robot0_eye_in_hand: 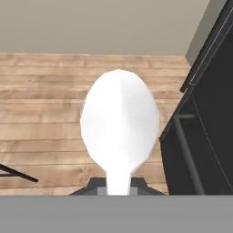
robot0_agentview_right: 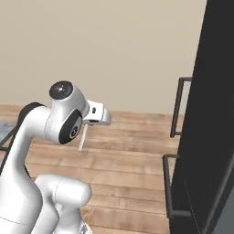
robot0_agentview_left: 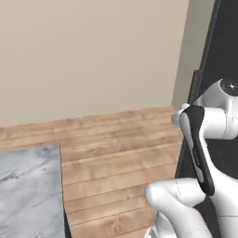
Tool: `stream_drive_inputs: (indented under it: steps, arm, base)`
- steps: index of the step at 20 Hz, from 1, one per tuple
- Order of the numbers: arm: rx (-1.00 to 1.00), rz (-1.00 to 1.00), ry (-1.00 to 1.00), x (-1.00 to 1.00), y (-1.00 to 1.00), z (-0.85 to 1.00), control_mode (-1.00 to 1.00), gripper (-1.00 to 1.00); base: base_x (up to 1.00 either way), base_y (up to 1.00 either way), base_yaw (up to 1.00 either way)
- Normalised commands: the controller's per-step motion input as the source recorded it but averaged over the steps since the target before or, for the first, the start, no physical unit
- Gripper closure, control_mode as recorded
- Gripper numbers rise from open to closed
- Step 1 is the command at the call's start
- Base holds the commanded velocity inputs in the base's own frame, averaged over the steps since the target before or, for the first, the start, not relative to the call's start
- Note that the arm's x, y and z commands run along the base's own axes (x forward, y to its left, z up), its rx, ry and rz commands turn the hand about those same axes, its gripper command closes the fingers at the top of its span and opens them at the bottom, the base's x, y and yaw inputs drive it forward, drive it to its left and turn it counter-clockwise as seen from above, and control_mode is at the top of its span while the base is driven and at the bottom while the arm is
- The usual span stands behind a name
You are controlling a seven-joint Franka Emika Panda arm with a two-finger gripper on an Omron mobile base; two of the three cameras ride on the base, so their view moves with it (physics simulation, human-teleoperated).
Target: Take the fork and place it on the left side of the plate. Then take the spoon and place it on the right side of the plate. Make sure they're directly next to the plate.
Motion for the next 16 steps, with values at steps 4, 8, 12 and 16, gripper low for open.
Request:
stream_drive_inputs:
  steps: [4, 8, 12, 16]
  arm:
    - [0.0, 0.0, 0.0, 0.0, 0.0, 0.0, 1.0, 1.0]
    - [0.0, 0.0, 0.0, 0.0, 0.0, 0.0, 1.0, 1.0]
    - [0.0, 0.0, 0.0, 0.0, 0.0, 0.0, 1.0, 1.0]
    - [0.0, 0.0, 0.0, 0.0, 0.0, 0.0, 1.0, 1.0]
  base:
    - [1.0, 0.09, 0.34]
    - [1.0, 0.04, 0.39]
    - [1.0, 0.01, 0.5]
    - [1.0, 0.0, 0.57]
